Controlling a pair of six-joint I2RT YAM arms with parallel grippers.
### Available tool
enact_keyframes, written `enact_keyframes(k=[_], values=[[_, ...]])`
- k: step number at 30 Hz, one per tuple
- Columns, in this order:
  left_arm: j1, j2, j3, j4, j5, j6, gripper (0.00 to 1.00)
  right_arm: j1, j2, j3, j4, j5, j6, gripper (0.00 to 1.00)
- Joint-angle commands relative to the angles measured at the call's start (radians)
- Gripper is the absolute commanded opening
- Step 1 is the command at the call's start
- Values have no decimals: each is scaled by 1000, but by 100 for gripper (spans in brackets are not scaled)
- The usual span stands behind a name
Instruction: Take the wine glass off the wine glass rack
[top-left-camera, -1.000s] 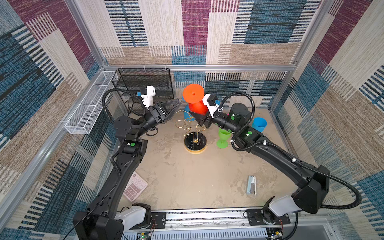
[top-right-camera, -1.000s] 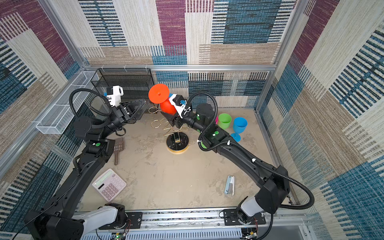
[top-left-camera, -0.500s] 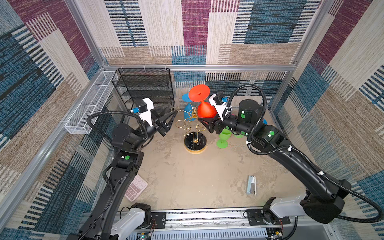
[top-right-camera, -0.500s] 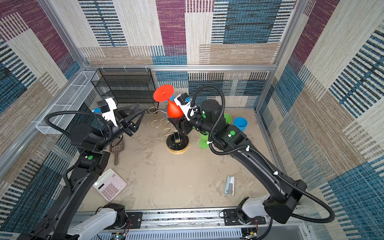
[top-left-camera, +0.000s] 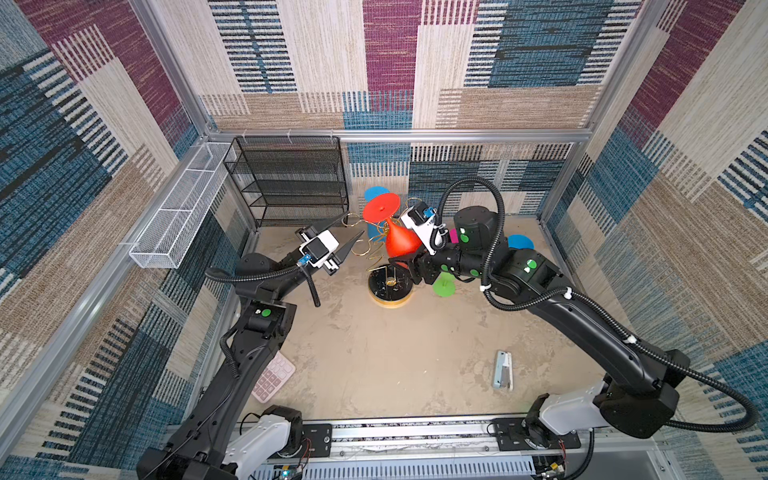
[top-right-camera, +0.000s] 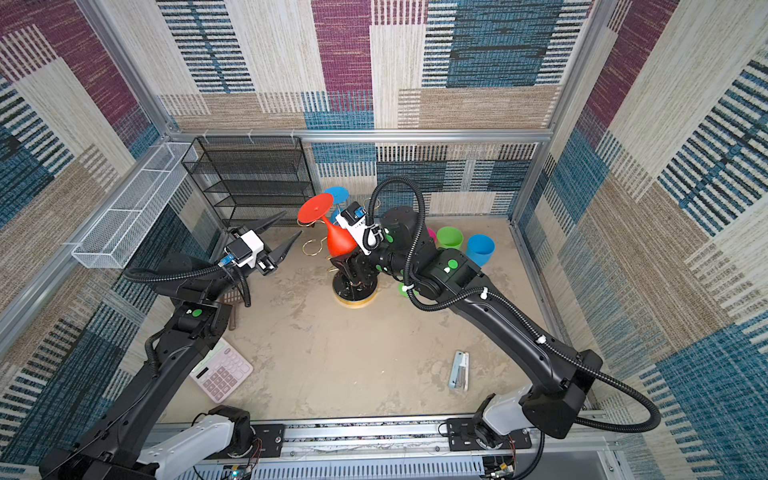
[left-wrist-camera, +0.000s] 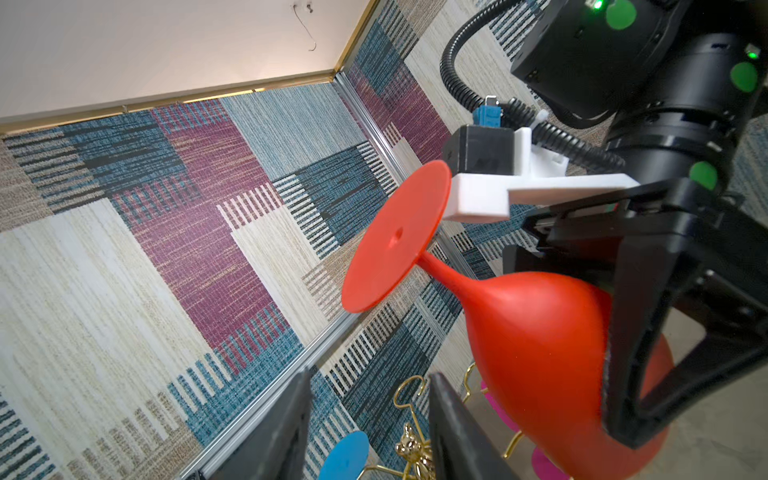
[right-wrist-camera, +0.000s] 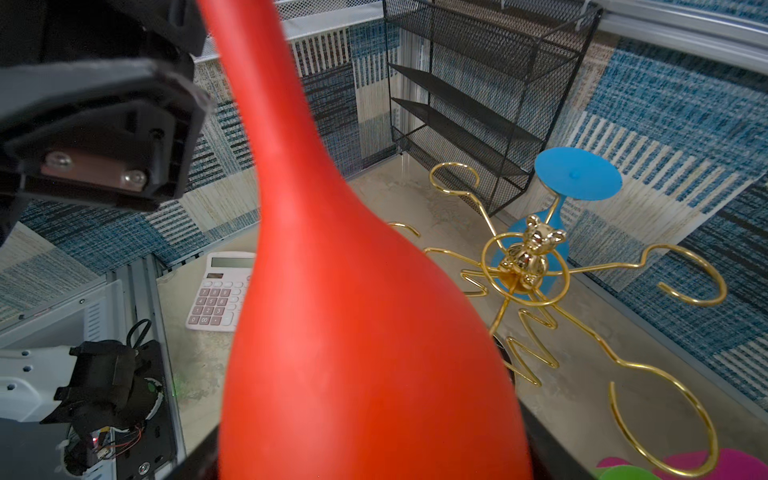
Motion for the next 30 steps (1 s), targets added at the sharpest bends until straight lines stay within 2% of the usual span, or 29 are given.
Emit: enact_keyframes(k=[1, 6, 12, 19, 23, 25, 30], values=[[-2, 11, 0, 72, 34, 58, 48, 11, 14, 0, -10, -19, 25, 51], [-2, 24, 5, 105, 73, 50, 46, 29, 33, 1, -22, -24, 30, 50], [-5, 28, -4, 94, 138, 82, 39, 39, 48, 8, -25, -43, 39, 50], [-6, 14, -7, 73, 121, 121, 18, 41, 56, 28, -41, -60, 47, 53], [-6, 8, -10, 83, 78, 121, 0, 41, 49, 31, -33, -71, 51, 60], [-6, 4, -13, 91, 55, 119, 0, 41, 42, 27, -24, -70, 55, 66], [-6, -8, -22, 107, 8, 94, 0, 40, 23, 18, 19, -86, 67, 87]])
